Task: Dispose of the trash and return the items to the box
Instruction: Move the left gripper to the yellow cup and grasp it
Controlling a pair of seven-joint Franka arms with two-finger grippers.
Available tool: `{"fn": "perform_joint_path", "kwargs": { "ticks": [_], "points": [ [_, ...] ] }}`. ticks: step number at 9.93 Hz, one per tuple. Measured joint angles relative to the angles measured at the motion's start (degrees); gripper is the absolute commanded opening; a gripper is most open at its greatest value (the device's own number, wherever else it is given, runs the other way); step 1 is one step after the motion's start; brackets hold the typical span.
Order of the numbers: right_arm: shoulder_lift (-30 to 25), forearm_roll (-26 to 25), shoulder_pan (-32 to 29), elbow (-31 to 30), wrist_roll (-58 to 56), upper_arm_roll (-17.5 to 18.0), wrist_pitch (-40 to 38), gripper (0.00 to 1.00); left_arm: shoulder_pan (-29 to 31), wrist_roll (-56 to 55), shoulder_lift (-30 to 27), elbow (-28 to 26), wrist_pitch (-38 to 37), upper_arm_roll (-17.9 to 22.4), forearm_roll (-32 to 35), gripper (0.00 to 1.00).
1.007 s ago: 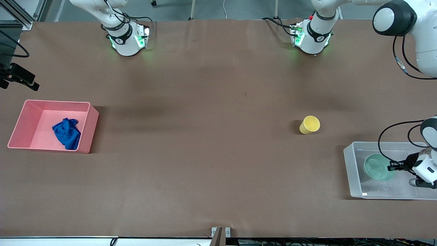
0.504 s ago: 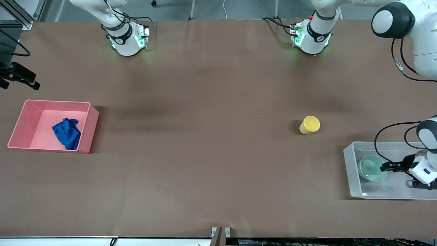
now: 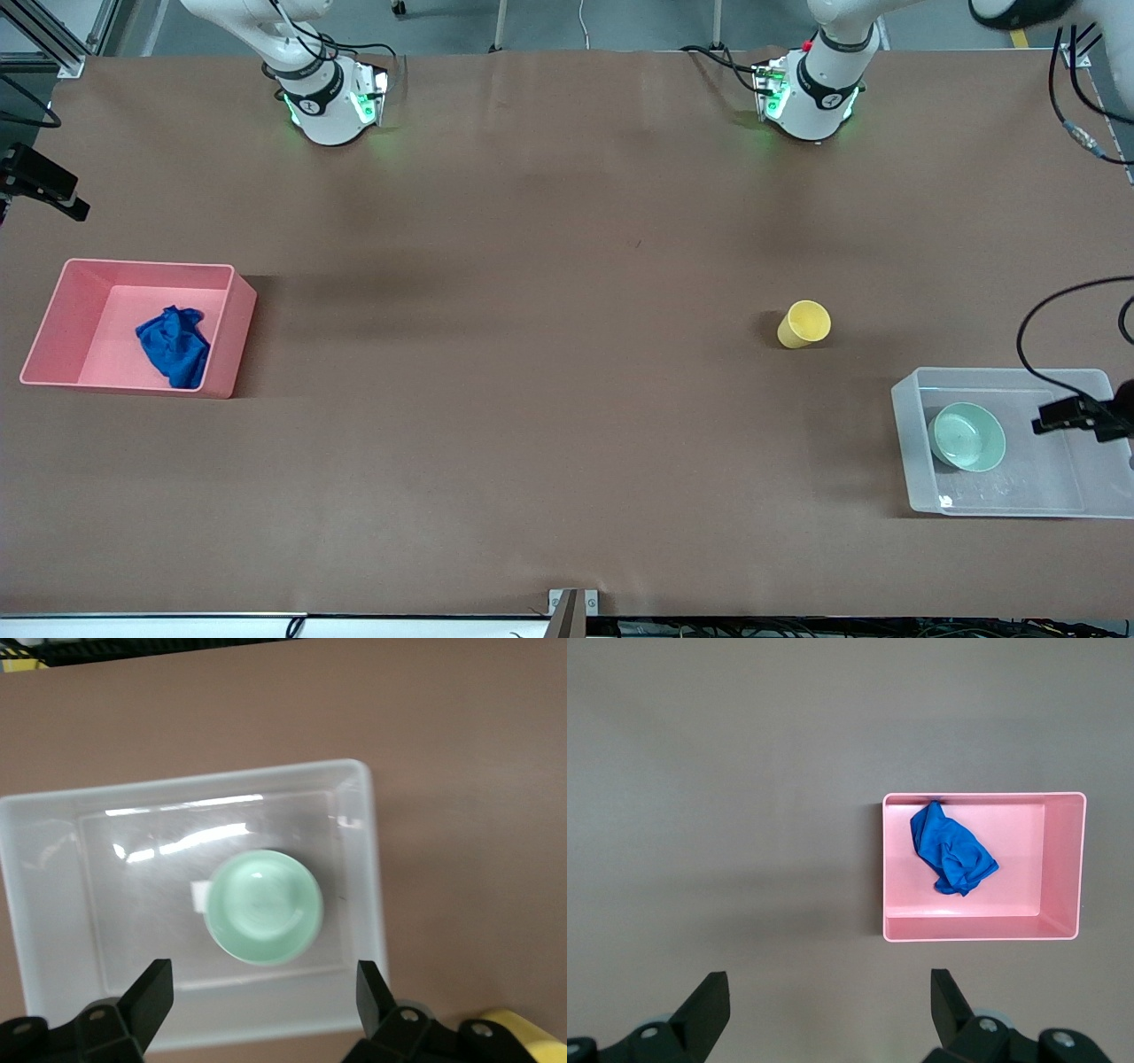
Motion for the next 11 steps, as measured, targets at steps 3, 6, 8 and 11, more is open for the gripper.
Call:
{"fn": "perform_joint_path", "kwargs": {
  "ticks": [3,6,8,11],
  "points": [
    [0.11,-1.04,0.03,0.00,-0.02,0.06,-0.21,1.00,-0.62,-7.39,-12.75,-19.23,3.84,-5.51,0.10,0.91],
    [0.13,-1.06,0.01,0.01,-0.02,0.01,-0.31,1.00,-0.28,-9.25,-19.99,-40.67,16.15,-7.46,-1.43,0.91],
    [0.13,-1.06,0.00,0.01,-0.02,0.02,-0.37,1.00,-0.20,-9.66,-20.80,-49.41,23.65,-8.88,-2.10,0.91],
    [0.14,-1.06,-0.04,0.01,-0.02,-0.02,-0.37,1.00,-0.19,-11.07,-19.96,-55.78,30.91,-10.36,-2.31,0.89]
  ]
}}
